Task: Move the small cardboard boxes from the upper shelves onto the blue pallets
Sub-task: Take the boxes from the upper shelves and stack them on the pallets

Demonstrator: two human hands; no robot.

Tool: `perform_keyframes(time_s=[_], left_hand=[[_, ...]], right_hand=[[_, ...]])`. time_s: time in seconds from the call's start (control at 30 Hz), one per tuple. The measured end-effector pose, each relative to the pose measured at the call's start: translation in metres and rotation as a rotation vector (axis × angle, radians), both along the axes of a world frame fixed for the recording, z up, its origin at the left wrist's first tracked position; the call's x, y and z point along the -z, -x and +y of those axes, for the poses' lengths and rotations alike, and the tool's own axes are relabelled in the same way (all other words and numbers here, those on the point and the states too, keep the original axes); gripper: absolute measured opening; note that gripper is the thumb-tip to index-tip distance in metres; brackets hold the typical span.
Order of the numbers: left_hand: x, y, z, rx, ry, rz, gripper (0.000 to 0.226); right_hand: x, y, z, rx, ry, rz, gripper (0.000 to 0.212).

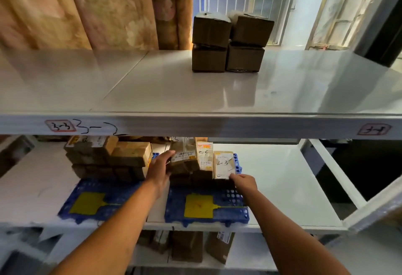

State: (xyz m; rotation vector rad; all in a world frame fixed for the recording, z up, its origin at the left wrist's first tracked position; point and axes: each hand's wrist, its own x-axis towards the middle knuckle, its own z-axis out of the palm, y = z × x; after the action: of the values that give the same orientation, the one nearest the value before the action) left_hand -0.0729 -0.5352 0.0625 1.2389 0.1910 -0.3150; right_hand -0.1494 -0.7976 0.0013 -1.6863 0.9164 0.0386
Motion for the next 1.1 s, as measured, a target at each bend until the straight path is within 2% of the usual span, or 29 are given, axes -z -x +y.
perform_keyframes(time_s=[0.13, 0.17, 0.2, 0.27, 0.33, 0.4, 0.5, 0.67, 0.77, 0.9, 1.0, 1.1], left_hand=[[-0.010, 0.003, -0.030, 0.046, -0.076, -0.038, 0.027], [-0.012, 0.003, -0.040, 0.072, -0.110, -0.060, 0.031], [-0.016, 0.004, -0.051, 0.100, -0.135, -0.089, 0.036], [-0.022, 0.008, -0.076, 0.149, -0.148, -0.146, 0.035], [-0.024, 0.013, -0.105, 0.180, -0.158, -0.215, 0.020], [-0.025, 0.018, -0.130, 0.181, -0.247, -0.302, 0.014], [-0.023, 0.018, -0.143, 0.085, -0.609, -0.417, 0.023], [-0.021, 0.006, -0.098, -0.299, -0.949, -0.504, 0.016], [-0.010, -0.008, -0.061, -0.302, -1.096, -0.359, 0.031], [0.009, -0.020, -0.037, -0.046, -1.133, -0.076, 0.053], [0.020, -0.017, -0.034, 0.098, -1.171, -0.066, 0.054], [0.021, -0.014, -0.032, 0.089, -1.151, -0.086, 0.052]], right_hand=[[-0.021, -0.001, -0.014, 0.074, 0.197, -0.069, 0.037], [-0.030, -0.003, -0.017, 0.099, 0.127, -0.156, 0.037], [-0.041, -0.007, -0.019, 0.091, -0.036, -0.252, 0.036], [-0.062, -0.013, -0.019, -0.045, -0.347, -0.359, 0.042], [-0.074, -0.015, -0.021, -0.185, -0.394, -0.418, 0.053], [-0.075, -0.015, -0.028, -0.167, -0.316, -0.463, 0.061], [-0.065, -0.013, -0.041, -0.040, -0.208, -0.407, 0.059], [-0.031, -0.015, -0.039, -0.030, -0.045, -0.184, 0.062], [-0.026, -0.019, -0.026, -0.041, 0.076, -0.158, 0.061], [-0.026, -0.024, -0.011, -0.130, 0.159, -0.113, 0.061], [-0.024, -0.024, -0.005, -0.156, 0.143, -0.113, 0.060], [-0.027, -0.022, -0.006, -0.161, 0.183, -0.101, 0.064]])
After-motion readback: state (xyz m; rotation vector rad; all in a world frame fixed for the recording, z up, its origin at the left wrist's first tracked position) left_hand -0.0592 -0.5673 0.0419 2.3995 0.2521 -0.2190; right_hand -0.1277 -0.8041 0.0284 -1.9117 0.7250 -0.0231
